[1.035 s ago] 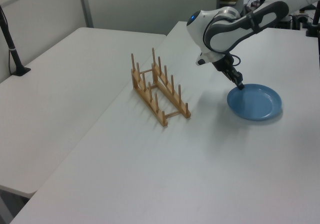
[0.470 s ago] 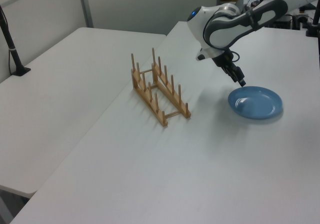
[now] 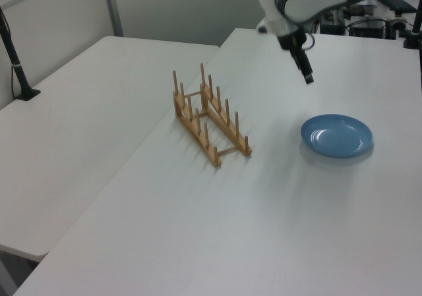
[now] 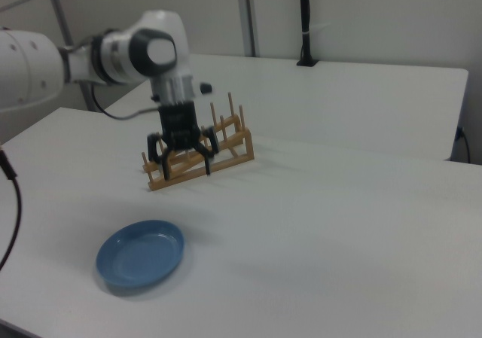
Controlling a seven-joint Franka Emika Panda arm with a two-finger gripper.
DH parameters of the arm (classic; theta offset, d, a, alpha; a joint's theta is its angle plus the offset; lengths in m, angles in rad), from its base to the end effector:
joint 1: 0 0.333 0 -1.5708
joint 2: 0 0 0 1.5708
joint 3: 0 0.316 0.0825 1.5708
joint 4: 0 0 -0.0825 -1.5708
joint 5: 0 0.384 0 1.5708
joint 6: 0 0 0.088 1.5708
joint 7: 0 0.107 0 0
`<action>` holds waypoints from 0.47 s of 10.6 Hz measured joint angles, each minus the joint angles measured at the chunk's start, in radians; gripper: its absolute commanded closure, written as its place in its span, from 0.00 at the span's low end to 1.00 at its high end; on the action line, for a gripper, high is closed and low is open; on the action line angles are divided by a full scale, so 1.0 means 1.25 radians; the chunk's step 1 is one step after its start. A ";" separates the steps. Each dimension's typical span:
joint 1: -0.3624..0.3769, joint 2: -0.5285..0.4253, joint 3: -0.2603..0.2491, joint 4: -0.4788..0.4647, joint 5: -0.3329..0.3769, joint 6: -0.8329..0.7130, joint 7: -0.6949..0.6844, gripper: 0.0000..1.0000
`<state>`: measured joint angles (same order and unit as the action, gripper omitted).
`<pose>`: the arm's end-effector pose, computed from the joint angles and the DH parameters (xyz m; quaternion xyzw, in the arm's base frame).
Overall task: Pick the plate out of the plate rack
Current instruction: 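Open the gripper and raise it away from the plate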
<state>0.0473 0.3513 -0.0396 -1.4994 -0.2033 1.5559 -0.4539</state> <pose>0.6319 -0.0139 0.4492 0.9542 0.2382 -0.1661 0.0725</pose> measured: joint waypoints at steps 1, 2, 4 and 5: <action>0.001 -0.040 0.004 0.000 0.008 -0.001 0.059 0.00; 0.004 -0.076 0.005 -0.001 0.033 -0.001 0.126 0.00; 0.005 -0.134 0.005 -0.003 0.065 -0.002 0.259 0.00; 0.005 -0.160 0.005 -0.006 0.067 -0.002 0.331 0.00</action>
<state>0.0533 0.1518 -0.0333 -1.5069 -0.1198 1.5539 -0.0401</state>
